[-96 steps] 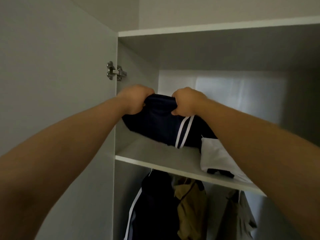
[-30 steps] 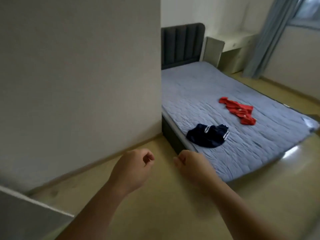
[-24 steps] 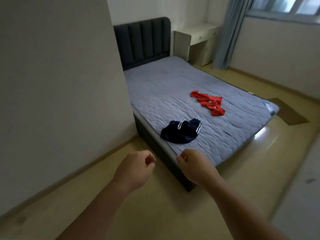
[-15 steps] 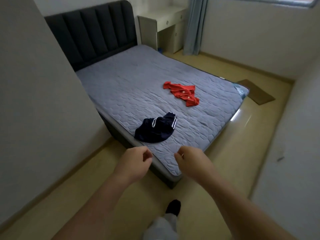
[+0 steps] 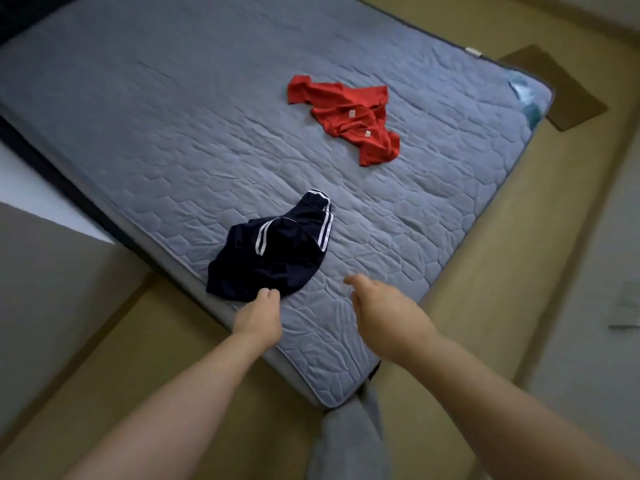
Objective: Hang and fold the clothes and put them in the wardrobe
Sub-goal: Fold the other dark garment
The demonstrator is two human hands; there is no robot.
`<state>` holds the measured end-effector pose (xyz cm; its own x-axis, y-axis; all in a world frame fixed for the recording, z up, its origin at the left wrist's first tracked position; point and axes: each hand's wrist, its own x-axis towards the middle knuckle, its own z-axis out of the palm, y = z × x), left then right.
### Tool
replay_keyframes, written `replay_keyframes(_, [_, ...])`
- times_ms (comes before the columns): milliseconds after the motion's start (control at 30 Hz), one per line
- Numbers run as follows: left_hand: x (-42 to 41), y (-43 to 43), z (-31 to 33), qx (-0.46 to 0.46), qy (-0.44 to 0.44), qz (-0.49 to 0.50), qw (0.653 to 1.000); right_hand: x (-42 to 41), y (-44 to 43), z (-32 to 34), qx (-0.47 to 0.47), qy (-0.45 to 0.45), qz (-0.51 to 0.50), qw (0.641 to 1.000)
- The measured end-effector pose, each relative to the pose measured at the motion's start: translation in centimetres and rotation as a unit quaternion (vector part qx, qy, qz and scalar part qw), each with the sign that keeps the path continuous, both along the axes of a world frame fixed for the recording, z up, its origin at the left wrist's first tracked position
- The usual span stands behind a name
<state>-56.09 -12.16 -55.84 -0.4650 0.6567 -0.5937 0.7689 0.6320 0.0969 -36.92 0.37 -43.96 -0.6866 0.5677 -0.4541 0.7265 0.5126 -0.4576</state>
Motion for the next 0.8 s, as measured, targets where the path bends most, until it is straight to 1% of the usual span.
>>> replay_keyframes(100, [-2.8,5.5,-6.3,-0.054,0.004,-0.006,0.999,-2.6,5.2,-5.2,-0.030,-0.030,0.004,0.999])
replay_keyframes(200, [-4.6,8.9,-12.1,-0.105,-0.012,0.013,0.994,-4.0,8.8,-9.7,-0.057,-0.056,-0.023,0.997])
replay_keyframes(333, [-5.6,10.4,-18.5,-0.186,-0.040,0.061,0.980,-4.8,11.2,-14.6,-0.101,-0.095,-0.034,0.990])
replay_keyframes(400, [-5.6,10.2,-20.3,-0.198,-0.050,0.094,0.975,-4.9,11.6,-16.1,-0.126,-0.117,-0.025,0.985])
replay_keyframes(533, [-6.3,9.1,-21.3,-0.179,-0.029,0.103,0.978,-5.3,12.0,-17.1,-0.144,-0.144,0.000,0.979])
replay_keyframes(600, [-6.9,8.9,-21.0,-0.152,-0.025,0.115,0.981,-5.8,12.1,-17.1,-0.149,-0.148,0.010,0.978])
replay_keyframes(700, [-8.3,10.0,-20.4,-0.060,0.025,0.180,0.982,-6.9,12.6,-17.1,-0.146,-0.144,0.019,0.979])
replay_keyframes(733, [-8.8,10.7,-20.5,-0.037,0.027,0.200,0.979,-7.3,12.8,-17.1,-0.144,-0.142,0.020,0.979])
replay_keyframes(800, [-10.1,12.1,-20.8,-0.021,-0.017,0.252,0.967,-7.7,13.1,-17.5,-0.137,-0.141,0.024,0.980])
